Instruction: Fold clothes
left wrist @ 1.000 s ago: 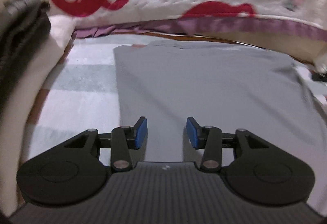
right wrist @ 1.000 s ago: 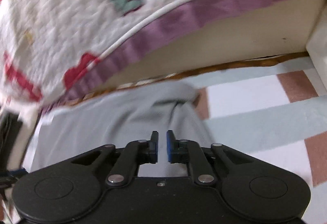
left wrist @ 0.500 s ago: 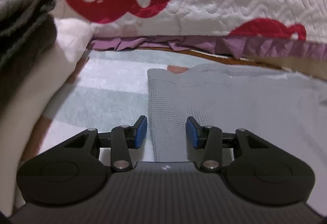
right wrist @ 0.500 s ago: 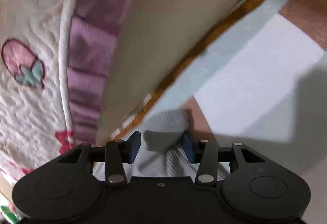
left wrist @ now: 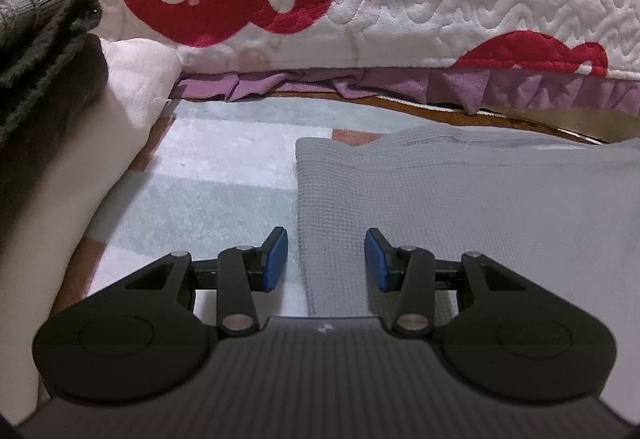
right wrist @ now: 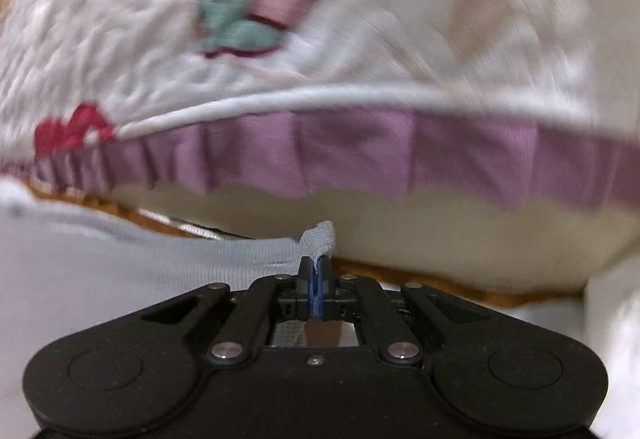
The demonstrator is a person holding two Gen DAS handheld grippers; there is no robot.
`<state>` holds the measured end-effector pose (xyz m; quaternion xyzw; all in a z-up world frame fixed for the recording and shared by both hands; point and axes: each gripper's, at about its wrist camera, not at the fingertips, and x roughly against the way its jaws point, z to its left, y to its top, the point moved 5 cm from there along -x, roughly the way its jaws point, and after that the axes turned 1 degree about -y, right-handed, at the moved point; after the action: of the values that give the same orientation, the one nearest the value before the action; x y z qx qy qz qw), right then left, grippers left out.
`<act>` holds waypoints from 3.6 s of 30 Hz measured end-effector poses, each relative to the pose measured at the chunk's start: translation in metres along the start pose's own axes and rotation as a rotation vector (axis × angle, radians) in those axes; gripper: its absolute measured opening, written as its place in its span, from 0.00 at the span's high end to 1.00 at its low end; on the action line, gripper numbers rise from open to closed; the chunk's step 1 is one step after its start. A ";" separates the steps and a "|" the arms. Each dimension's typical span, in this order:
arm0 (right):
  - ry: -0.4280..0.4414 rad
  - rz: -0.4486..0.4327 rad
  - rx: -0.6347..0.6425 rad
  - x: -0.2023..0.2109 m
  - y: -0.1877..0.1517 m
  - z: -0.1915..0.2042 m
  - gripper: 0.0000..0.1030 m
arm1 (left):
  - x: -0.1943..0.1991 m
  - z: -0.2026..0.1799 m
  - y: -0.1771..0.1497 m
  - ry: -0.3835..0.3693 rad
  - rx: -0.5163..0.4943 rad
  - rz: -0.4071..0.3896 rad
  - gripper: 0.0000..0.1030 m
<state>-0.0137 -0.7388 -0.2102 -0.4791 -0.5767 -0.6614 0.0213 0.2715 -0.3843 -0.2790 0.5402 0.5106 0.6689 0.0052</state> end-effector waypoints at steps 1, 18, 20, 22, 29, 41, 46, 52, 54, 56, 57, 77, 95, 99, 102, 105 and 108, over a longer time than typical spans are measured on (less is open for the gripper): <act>-0.016 -0.017 0.021 0.003 0.003 0.003 0.98 | 0.000 0.001 0.001 0.002 0.005 -0.002 0.59; 0.027 -0.017 -0.269 -0.024 0.009 -0.027 0.98 | -0.027 0.005 0.016 -0.162 0.059 -0.021 0.37; 0.030 -0.009 -0.272 -0.027 0.007 -0.029 0.98 | -0.032 -0.001 0.019 -0.156 0.020 -0.017 0.65; 0.026 0.000 -0.262 -0.029 0.004 -0.028 0.98 | -0.036 -0.008 0.022 -0.140 -0.025 -0.017 0.97; 0.137 0.023 -0.339 -0.042 -0.007 -0.042 0.67 | -0.022 -0.003 0.034 -0.037 -0.057 -0.119 0.98; 0.184 0.049 -0.314 -0.039 -0.035 -0.040 0.45 | -0.039 0.036 0.027 -0.107 0.175 -0.061 0.86; 0.201 0.078 -0.278 -0.059 -0.026 -0.021 0.44 | -0.042 0.044 0.029 -0.199 0.280 -0.040 0.71; 0.214 0.051 -0.243 -0.069 -0.019 -0.014 0.95 | -0.045 0.035 0.036 -0.214 0.302 0.013 0.93; 0.191 0.020 -0.221 -0.061 -0.016 -0.015 0.95 | -0.045 0.030 0.037 -0.181 0.259 0.035 0.98; 0.178 -0.004 -0.227 -0.051 -0.013 -0.019 0.95 | -0.033 0.022 0.038 -0.174 0.234 0.020 0.98; 0.176 -0.016 -0.226 -0.044 -0.012 -0.020 0.95 | -0.023 0.018 0.039 -0.178 0.229 -0.003 0.98; 0.159 -0.171 -0.321 0.207 -0.137 -0.050 0.95 | 0.237 -0.004 -0.080 -0.291 -0.001 -0.093 0.98; 0.202 -0.116 -0.280 0.290 -0.192 -0.081 0.95 | 0.361 -0.040 -0.159 -0.425 -0.116 0.025 0.98; 0.235 -0.073 -0.246 0.304 -0.225 -0.081 0.95 | 0.368 -0.050 -0.169 -0.398 -0.176 0.057 0.98; 0.241 -0.051 -0.227 0.310 -0.243 -0.082 0.95 | 0.377 -0.058 -0.172 -0.393 -0.188 0.069 0.98; 0.270 -0.073 -0.248 0.323 -0.249 -0.084 0.95 | 0.390 -0.059 -0.175 -0.396 -0.166 0.066 0.98; 0.269 -0.075 -0.261 0.331 -0.261 -0.087 0.95 | 0.395 -0.055 -0.187 -0.419 -0.112 0.097 0.98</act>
<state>-0.3970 -0.5463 -0.1750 -0.3634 -0.4952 -0.7890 0.0112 -0.0351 -0.1111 -0.1188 0.6902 0.4340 0.5687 0.1092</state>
